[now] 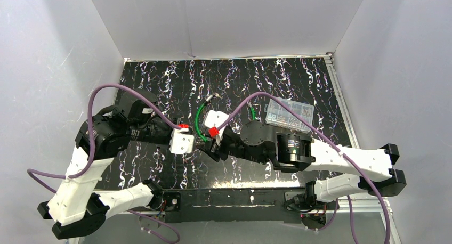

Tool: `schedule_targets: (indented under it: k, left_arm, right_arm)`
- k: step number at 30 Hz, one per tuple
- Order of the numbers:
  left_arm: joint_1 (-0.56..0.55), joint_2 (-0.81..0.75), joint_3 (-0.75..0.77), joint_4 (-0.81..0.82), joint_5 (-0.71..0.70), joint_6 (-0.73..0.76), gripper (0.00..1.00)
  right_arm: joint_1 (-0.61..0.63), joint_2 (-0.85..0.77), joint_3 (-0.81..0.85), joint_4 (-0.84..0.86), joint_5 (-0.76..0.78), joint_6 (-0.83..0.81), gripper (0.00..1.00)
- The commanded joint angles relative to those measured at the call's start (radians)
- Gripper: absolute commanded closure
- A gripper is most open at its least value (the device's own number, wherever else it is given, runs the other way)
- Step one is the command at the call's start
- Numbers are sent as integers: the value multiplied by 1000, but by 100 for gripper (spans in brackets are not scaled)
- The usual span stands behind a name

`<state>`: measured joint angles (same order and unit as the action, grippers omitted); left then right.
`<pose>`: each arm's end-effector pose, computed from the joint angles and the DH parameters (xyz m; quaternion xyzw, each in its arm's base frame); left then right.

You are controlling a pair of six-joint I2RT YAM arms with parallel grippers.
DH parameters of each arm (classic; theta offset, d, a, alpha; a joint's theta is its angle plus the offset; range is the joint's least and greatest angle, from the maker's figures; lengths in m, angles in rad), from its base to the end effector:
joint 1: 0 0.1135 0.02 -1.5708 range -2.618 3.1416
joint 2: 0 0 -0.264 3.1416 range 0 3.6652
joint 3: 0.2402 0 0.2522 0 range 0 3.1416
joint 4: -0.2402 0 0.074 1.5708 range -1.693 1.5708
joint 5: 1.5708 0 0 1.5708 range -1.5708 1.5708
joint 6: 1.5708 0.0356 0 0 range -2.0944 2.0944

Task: Unlock with the key
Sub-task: Place the lock at the center of the board.

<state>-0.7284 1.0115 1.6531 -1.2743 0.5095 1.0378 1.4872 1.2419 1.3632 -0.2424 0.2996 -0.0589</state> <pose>0.0817 -0.0962 0.4698 0.7393 0.4599 -0.1547 0.4669 0.0337 0.2760 0.4395 -0.4461 0.5989 0.3450 0.5686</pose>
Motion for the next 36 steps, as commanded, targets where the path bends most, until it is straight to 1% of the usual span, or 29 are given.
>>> schedule_targets:
  k: [1,4,7,9,13,15,20,24,29,33,36]
  left_arm:
    - [1,-2,39,-20,40,-7,100]
    - [2,-1,46,-25,46,-8,100]
    - [2,1,54,-33,54,-8,100]
    - [2,2,59,-37,57,-8,100]
    - [2,2,58,-41,54,-4,100]
    - [2,0,51,-42,52,1,100]
    - [2,-5,35,-24,31,-4,100]
    - [2,-14,7,-7,-25,-1,100]
    - [1,-20,-34,38,-81,-15,100]
    - [3,-8,-43,67,-110,-27,100]
    - [3,14,-25,41,-118,-29,100]
  right_arm:
    - [-5,13,29,61,10,-24,52]
    - [-5,29,39,62,30,-54,54]
    - [-5,34,31,80,46,-88,59]
    - [-5,32,25,89,54,-103,68]
    - [-5,10,2,119,40,-113,91]
    - [-5,3,-4,123,30,-116,99]
    - [-4,-23,-25,113,29,-100,99]
    - [-1,-83,-84,68,41,-56,99]
    - [9,-170,-152,-18,65,24,99]
    - [25,-196,-175,-99,89,85,99]
    - [34,-208,-171,-159,112,121,99]
